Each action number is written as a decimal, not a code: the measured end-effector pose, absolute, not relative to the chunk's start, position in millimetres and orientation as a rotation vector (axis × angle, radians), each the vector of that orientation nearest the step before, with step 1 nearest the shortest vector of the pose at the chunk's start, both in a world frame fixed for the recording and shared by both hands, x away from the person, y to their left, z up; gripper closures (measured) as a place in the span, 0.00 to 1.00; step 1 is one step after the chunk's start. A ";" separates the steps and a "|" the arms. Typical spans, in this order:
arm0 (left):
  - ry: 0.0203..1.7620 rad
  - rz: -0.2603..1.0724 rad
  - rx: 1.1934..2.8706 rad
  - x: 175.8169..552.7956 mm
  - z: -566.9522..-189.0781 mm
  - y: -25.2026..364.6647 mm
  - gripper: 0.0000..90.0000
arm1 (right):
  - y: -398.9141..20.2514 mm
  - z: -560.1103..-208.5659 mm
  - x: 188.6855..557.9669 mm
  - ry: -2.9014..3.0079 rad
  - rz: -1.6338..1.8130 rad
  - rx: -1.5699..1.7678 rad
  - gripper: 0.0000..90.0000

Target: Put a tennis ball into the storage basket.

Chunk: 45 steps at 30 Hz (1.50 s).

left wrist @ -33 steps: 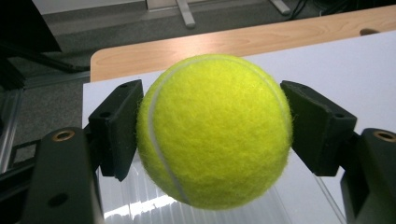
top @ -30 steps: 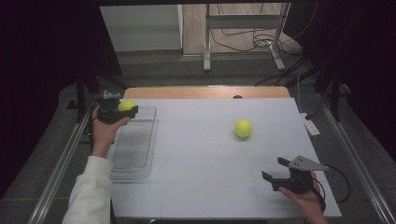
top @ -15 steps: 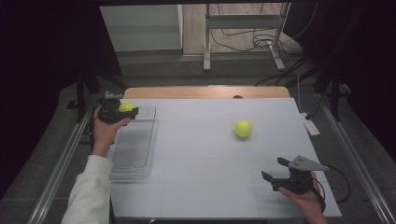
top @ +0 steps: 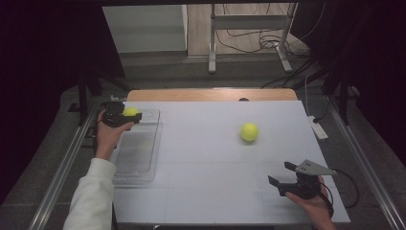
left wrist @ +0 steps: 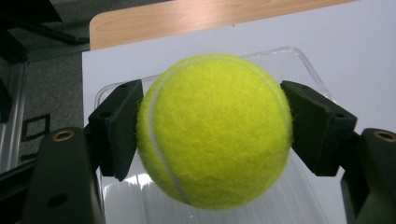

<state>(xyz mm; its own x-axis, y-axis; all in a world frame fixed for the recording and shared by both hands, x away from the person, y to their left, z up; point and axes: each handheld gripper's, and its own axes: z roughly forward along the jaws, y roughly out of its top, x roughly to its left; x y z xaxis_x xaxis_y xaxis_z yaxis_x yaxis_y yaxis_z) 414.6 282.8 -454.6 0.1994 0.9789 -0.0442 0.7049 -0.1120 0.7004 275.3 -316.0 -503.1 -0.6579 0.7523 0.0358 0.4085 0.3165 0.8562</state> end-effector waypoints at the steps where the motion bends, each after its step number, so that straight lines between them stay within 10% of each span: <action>1: 1.568 0.592 1.887 415.2 -455.5 283.4 0.29 | -316.0 -503.1 275.3 2.218 1.278 1.035 0.15; 45: 1.662 0.516 2.061 434.1 -487.7 275.0 0.29 | -316.3 -504.3 276.3 2.222 1.275 1.039 0.15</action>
